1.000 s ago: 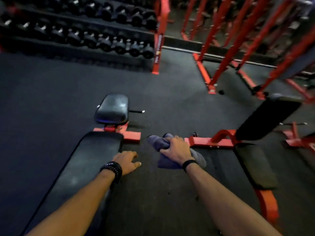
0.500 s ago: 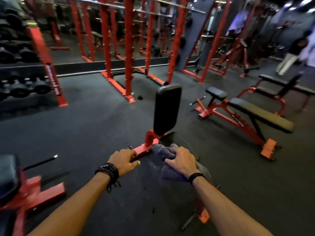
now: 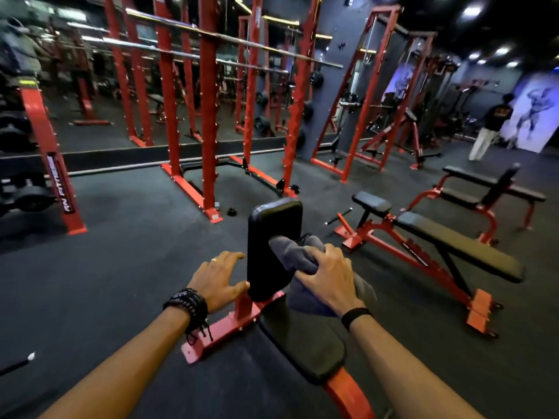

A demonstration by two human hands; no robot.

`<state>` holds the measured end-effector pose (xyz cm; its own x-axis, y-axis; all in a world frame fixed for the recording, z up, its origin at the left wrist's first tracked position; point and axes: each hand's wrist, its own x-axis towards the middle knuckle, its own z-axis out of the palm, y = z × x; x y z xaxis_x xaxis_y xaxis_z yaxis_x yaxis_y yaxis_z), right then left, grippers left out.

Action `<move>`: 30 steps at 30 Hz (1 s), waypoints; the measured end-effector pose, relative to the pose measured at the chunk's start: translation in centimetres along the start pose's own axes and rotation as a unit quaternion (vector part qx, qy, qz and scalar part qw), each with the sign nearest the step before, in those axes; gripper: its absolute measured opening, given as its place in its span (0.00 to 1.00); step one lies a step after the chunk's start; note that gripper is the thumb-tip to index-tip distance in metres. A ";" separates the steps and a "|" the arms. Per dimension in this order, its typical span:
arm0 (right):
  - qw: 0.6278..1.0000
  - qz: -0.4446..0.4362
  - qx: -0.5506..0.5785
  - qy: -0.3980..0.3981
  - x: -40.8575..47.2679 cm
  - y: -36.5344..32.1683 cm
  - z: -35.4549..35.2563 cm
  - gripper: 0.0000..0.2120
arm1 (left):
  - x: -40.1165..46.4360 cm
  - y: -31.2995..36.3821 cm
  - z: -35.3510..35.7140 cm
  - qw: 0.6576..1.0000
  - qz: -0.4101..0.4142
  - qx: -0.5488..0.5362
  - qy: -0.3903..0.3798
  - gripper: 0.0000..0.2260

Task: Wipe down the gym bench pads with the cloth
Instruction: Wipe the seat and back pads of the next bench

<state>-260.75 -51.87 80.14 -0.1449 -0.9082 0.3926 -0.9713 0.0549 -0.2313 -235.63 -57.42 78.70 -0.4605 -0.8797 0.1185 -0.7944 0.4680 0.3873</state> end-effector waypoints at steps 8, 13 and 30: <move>0.996 -0.041 -0.066 0.040 13.8 -1.2 3.3 0.24 | 13.7 -4.9 -2.4 0.999 0.031 0.024 0.027 0.43; 0.996 -0.046 -0.067 0.023 18.9 -0.1 6.5 0.23 | 19.8 -6.4 -1.5 0.998 0.036 0.015 0.039 0.43; 0.976 -0.186 0.043 -0.106 32.7 2.6 23.9 0.30 | 34.3 -9.3 6.6 0.971 -0.141 -0.115 0.154 0.37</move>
<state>-263.47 -91.31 71.11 0.2650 -0.9247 0.2735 -0.9288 -0.3210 -0.1851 -246.64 -91.44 73.16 -0.0691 -0.9703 0.2319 -0.7456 0.2046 0.6341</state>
